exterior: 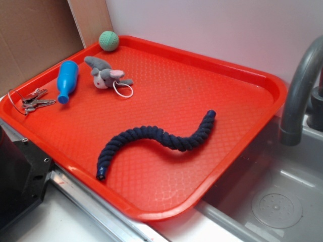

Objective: Grab the silver keys.

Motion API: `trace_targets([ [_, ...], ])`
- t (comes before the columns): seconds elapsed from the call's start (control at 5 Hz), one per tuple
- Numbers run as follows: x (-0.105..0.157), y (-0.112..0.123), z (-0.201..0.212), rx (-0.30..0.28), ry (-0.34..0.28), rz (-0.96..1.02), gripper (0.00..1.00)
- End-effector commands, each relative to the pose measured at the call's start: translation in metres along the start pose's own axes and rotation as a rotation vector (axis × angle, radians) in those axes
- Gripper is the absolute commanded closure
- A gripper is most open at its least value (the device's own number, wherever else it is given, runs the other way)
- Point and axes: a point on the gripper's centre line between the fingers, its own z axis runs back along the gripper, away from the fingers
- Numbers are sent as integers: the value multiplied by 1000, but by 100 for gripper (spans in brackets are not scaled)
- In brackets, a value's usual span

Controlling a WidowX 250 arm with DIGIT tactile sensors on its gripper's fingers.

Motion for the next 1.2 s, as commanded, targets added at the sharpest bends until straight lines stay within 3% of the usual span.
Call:
trace_targets([
  [0.0, 0, 0, 0, 0, 0, 0, 0],
  [0.2, -6, 51, -35, 55, -32, 228, 0],
  [0.4, -30, 94, -70, 49, 13, 483, 0],
  [0.6, -37, 110, -93, 99, 43, 657, 0],
  [0.8, -37, 126, -112, 128, -13, 697, 0],
  [1.0, -28, 136, -129, 115, -53, 665, 0],
])
